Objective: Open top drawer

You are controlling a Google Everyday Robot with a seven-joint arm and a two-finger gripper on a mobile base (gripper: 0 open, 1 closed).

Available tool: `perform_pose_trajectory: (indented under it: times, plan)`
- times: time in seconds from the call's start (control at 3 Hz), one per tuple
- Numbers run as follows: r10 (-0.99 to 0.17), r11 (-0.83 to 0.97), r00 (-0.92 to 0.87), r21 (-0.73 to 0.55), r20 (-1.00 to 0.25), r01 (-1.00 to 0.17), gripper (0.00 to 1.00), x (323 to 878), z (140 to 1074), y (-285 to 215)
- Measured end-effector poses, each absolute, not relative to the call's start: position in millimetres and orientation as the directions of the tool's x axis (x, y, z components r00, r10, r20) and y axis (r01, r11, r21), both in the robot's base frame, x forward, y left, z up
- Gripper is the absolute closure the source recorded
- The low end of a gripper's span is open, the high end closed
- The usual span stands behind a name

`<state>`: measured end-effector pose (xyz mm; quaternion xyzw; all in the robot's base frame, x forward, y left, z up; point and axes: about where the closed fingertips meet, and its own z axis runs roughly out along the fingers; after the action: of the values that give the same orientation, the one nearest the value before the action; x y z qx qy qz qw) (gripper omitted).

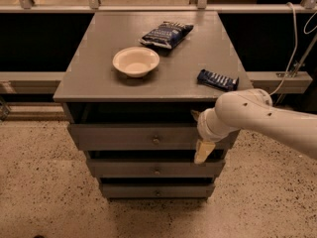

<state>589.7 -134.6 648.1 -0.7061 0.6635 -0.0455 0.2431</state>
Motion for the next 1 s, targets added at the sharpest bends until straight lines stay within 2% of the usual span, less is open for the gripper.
perform_pose_trajectory:
  times: [0.33, 1.0]
  plan:
    - [-0.957, 0.015, 0.095, -0.373, -0.276, -0.928, 0.18, 599.6, 637.0, -132.5]
    - [-0.95, 0.031, 0.075, -0.33, -0.304, -0.944, 0.2, 594.0, 634.5, -130.1]
